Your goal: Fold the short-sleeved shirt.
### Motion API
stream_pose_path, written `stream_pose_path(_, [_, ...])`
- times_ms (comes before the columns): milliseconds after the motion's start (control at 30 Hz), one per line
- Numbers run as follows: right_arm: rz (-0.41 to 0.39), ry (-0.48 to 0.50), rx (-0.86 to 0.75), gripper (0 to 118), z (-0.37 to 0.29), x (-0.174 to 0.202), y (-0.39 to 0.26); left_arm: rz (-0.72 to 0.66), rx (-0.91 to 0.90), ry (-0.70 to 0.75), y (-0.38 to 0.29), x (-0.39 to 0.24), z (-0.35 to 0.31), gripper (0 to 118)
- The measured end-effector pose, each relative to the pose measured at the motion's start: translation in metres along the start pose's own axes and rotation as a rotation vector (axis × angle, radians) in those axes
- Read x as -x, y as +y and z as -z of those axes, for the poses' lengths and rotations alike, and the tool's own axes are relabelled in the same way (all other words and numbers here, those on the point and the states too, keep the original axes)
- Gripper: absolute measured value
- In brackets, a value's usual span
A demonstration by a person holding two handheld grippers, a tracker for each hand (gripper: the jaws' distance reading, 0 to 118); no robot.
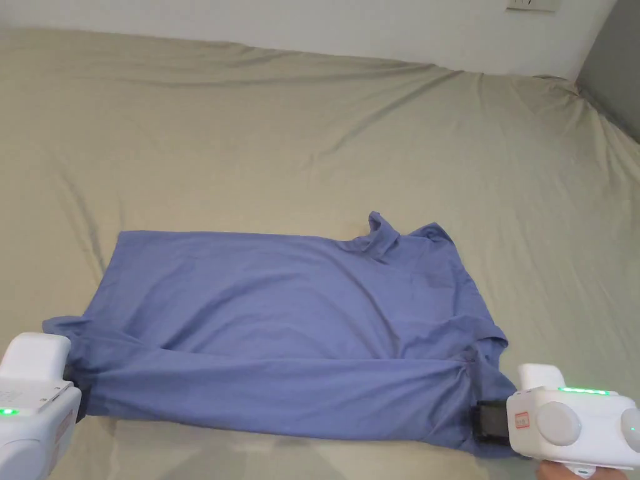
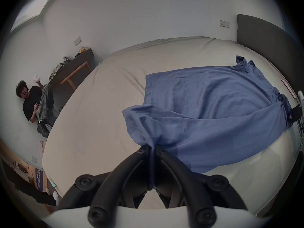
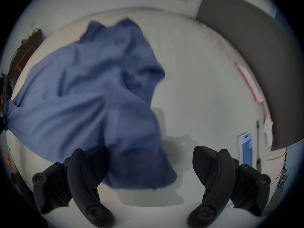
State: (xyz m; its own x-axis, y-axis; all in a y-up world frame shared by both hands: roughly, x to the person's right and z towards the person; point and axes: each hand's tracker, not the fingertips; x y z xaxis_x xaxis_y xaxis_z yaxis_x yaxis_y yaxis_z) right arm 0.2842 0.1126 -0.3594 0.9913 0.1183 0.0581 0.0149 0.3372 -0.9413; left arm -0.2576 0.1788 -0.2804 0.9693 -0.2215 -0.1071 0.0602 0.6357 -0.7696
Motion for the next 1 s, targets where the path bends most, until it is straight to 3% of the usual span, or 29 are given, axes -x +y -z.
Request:
stream_pose_path(67, [0.059,0.042,-0.042,98,-0.007,-0.003,-0.002,0.008,0.005,0.003,0.000,-0.001,0.000,5])
stream_pose_path(133, [0.033,0.066,-0.044,70,-0.013,-0.001,0.000,0.017,0.012,0.005,-0.001,-0.002,0.002,5])
stream_pose_path(167, [0.015,0.136,-0.056,65,-0.017,0.001,0.000,0.019,0.017,0.004,-0.001,-0.002,0.006,5])
stream_pose_path(200, [0.004,0.143,-0.057,65,-0.023,0.006,-0.002,0.022,0.021,0.005,-0.001,-0.003,0.007,5])
stream_pose_path(233, [-0.013,0.185,-0.059,35,-0.025,0.010,-0.001,0.028,0.024,0.007,-0.001,-0.004,0.009,5])
stream_pose_path(267, [-0.028,0.232,-0.062,14,-0.026,0.015,-0.001,0.032,0.028,0.008,-0.001,-0.004,0.010,5])
stream_pose_path(300, [-0.070,0.093,-0.060,14,-0.025,0.020,0.000,0.038,0.031,0.011,-0.001,-0.005,0.012,5])
stream_pose_path(333, [-0.109,0.105,-0.059,14,-0.027,0.026,0.000,0.043,0.035,0.010,-0.001,-0.004,0.012,5])
stream_pose_path(767, [-0.104,0.151,-0.114,14,-0.158,0.012,-0.001,0.105,0.036,0.009,0.006,0.014,-0.043,5])
stream_pose_path(933, [-0.140,0.176,-0.063,14,-0.173,0.006,-0.031,0.117,0.093,-0.015,-0.026,0.031,-0.057,5])
stream_pose_path(1000, [-0.111,0.224,-0.014,14,-0.163,0.000,-0.042,0.124,0.132,-0.032,-0.045,0.031,-0.054,5])
